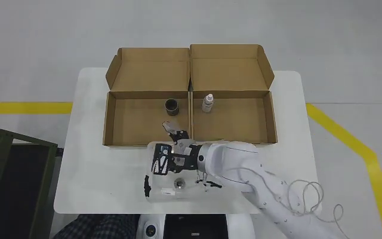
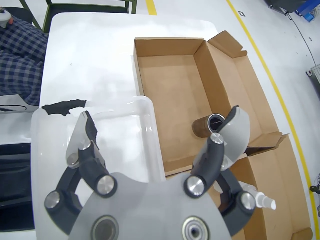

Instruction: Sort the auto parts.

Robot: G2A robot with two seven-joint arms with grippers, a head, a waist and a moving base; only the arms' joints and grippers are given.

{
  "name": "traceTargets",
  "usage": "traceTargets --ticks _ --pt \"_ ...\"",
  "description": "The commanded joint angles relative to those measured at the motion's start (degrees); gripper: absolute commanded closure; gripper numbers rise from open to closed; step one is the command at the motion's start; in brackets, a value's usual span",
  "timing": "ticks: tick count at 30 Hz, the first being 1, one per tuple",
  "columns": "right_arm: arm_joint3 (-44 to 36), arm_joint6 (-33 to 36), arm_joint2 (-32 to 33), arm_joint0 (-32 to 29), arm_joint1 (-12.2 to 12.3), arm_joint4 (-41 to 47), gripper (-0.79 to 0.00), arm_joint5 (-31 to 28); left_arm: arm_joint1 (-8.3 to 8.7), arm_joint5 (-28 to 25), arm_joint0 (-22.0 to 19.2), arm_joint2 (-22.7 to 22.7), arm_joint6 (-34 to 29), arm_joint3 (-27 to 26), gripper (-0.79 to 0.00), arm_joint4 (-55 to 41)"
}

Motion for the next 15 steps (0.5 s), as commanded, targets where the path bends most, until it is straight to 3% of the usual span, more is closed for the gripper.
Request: traceTargets --ticks 1,15 --pt "-0.8 -0.01 0.45 -1.4 0.35 -0.55 -0.785 -0.71 0.0 0.0 0.0 0.0 0.0 0.0 -0.785 0.0" --pt "-1.02 -4.28 2.91 -9.04 2.65 -5.19 -0.785 -6.61 0.0 0.0 0.0 0.0 0.0 0.0 -0.785 0.0"
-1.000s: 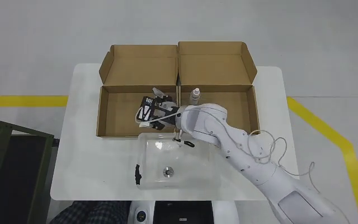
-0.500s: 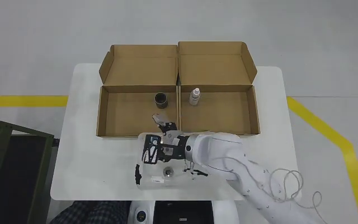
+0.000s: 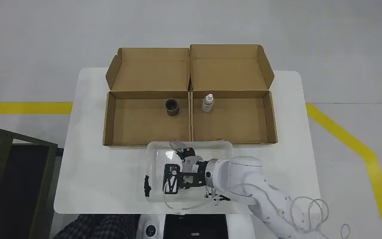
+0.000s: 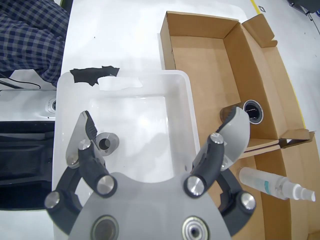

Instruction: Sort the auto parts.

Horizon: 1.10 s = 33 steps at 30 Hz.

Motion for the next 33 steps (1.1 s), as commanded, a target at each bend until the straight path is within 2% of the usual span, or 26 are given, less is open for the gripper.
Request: traceTargets --ticks 1,5,15,33 --pt "0.3 -0.89 0.61 -0.65 0.23 -0.14 -0.785 -0.08 0.0 0.0 0.0 0.0 0.0 0.0 -0.785 0.0" --pt "0.5 -2.71 1.44 -1.98 0.71 -0.1 -0.785 -1.17 0.0 0.0 0.0 0.0 0.0 0.0 -0.785 0.0" --pt "2.55 -3.54 2.67 -3.91 1.85 -1.16 -0.72 -4.57 0.0 0.0 0.0 0.0 0.0 0.0 -0.785 0.0" --pt "7.53 -1.48 1.75 -3.35 2.55 0.47 -0.646 -5.26 0.0 0.0 0.0 0.0 0.0 0.0 -0.785 0.0"
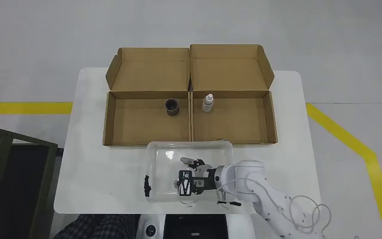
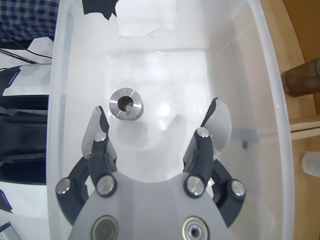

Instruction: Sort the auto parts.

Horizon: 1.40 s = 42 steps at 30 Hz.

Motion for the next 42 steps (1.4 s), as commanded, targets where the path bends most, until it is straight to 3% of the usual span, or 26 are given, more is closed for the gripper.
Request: traceTargets --ticks 1,9,12,16,19,20,21,42 --pt "0.78 -0.02 -0.72 0.47 -0.1 0.22 -0.631 0.1 0.0 0.0 0.0 0.0 0.0 0.0 -0.785 0.0" --pt "4.8 -0.34 -4.91 3.53 -0.91 1.15 -0.551 0.06 0.0 0.0 0.0 0.0 0.0 0.0 -0.785 0.0" --pt "6.14 -0.21 -6.21 4.59 -1.2 1.43 -0.388 0.09 0.0 0.0 0.0 0.0 0.0 0.0 -0.785 0.0" --pt "7.59 0.01 -7.13 5.73 -1.44 2.3 -0.286 0.17 0.0 0.0 0.0 0.0 0.0 0.0 -0.785 0.0" --pt "7.76 0.57 -7.27 6.15 -1.43 3.04 -0.123 -0.01 0.0 0.0 0.0 0.0 0.0 0.0 -0.785 0.0" --pt "7.66 0.83 -7.25 6.2 -1.39 3.28 -0.025 -0.18 0.0 0.0 0.0 0.0 0.0 0.0 -0.785 0.0" --pt "7.47 1.07 -7.16 6.22 -1.34 3.53 0.0 -0.26 0.0 0.0 0.0 0.0 0.0 0.0 -0.785 0.0" --pt "-3.11 -4.49 -0.1 4.57 0.54 10.35 0.0 0.31 0.0 0.0 0.0 0.0 0.0 0.0 -0.785 0.0"
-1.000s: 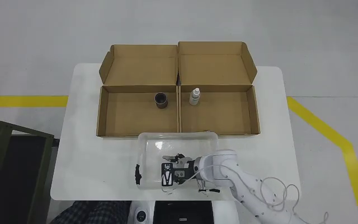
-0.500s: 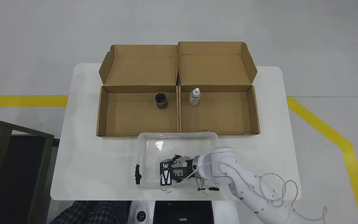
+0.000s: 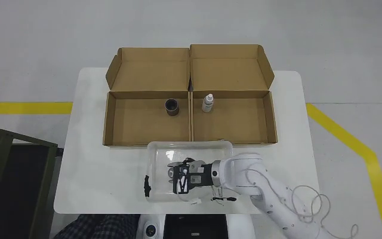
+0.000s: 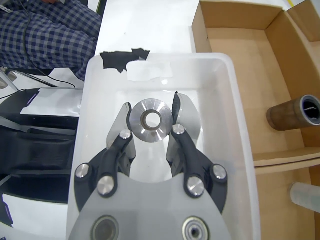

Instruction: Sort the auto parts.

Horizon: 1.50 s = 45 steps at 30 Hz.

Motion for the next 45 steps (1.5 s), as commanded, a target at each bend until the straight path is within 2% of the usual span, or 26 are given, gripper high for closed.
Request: traceTargets --ticks 1,12,27,37,45 --pt "-1.15 -1.25 1.26 -0.28 0.21 0.86 0.0 0.29 0.0 0.0 0.0 0.0 0.0 0.0 -0.785 0.0" --pt "-4.98 -8.31 6.65 -1.15 1.01 4.64 0.0 2.09 0.0 0.0 0.0 0.0 0.0 0.0 -0.785 0.0" --pt "-4.22 -17.35 11.88 -2.42 1.48 13.11 0.0 4.62 0.0 0.0 0.0 0.0 0.0 0.0 -0.785 0.0" --pt "-2.75 -19.43 12.81 -2.68 1.64 14.01 0.0 5.65 0.0 0.0 0.0 0.0 0.0 0.0 -0.785 0.0" --pt "0.79 -19.15 10.62 0.81 1.05 13.28 0.0 8.63 0.0 0.0 0.0 0.0 0.0 0.0 -0.785 0.0"
